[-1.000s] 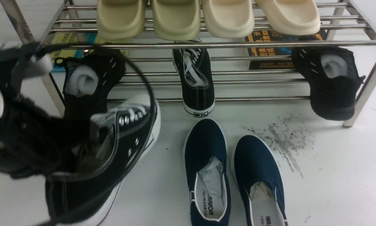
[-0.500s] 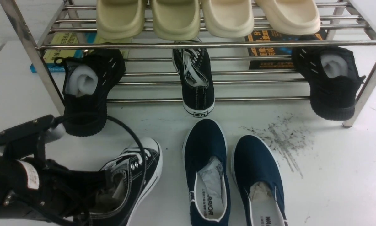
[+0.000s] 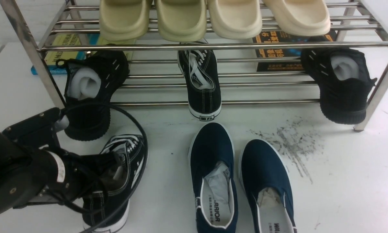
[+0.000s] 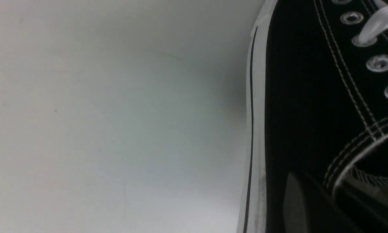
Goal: Take the shoes off the shelf with your hand on the white table.
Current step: 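Set the held shoe down on the floor in front of the rack with the left gripper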
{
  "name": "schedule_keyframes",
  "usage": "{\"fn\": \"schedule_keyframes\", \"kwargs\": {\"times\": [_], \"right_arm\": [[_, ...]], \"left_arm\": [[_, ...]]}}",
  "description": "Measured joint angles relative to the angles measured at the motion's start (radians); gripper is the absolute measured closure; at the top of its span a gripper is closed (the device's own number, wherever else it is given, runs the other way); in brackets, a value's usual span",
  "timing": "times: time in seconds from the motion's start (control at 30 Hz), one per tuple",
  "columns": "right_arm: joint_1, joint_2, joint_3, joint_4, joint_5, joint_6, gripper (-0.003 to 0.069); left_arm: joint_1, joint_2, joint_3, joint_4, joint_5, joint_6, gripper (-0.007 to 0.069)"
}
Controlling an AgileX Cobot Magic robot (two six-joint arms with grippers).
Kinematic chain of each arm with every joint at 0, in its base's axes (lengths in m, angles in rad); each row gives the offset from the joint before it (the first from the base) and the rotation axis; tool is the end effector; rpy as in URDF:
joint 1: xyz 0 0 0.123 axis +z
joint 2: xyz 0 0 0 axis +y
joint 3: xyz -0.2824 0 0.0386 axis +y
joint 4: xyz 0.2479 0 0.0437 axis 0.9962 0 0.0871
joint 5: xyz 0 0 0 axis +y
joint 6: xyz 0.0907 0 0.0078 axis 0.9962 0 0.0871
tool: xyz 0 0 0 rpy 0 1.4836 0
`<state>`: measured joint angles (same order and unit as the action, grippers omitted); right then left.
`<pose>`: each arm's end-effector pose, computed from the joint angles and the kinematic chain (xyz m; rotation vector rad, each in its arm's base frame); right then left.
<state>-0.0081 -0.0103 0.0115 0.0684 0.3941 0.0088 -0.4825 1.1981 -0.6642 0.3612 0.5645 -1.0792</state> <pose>0.0519 0.0020 0.1744 0.0572 1.8777 0.0685 0.2014 -0.0860 0.2372 -0.4377 2.5076 -0.2560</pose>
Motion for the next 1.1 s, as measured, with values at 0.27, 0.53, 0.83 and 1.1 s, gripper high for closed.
{"fn": "schedule_keyframes", "kwargs": {"times": [0.27, 0.53, 0.83, 1.1], "right_arm": [[0.0, 0.0, 0.0, 0.0, 0.0, 0.0, 0.0417], [0.0, 0.0, 0.0, 0.0, 0.0, 0.0, 0.0417], [0.0, 0.0, 0.0, 0.0, 0.0, 0.0, 0.0417], [0.0, 0.0, 0.0, 0.0, 0.0, 0.0, 0.0417]], "left_arm": [[0.0, 0.005, 0.0, 0.008, 0.018, -0.024, 0.0602], [0.0, 0.063, 0.0, -0.015, 0.053, -0.018, 0.057], [0.0, 0.09, -0.005, -0.038, 0.065, 0.035, 0.0371], [0.0, 0.064, -0.133, -0.129, 0.178, 0.164, 0.0288]]}}
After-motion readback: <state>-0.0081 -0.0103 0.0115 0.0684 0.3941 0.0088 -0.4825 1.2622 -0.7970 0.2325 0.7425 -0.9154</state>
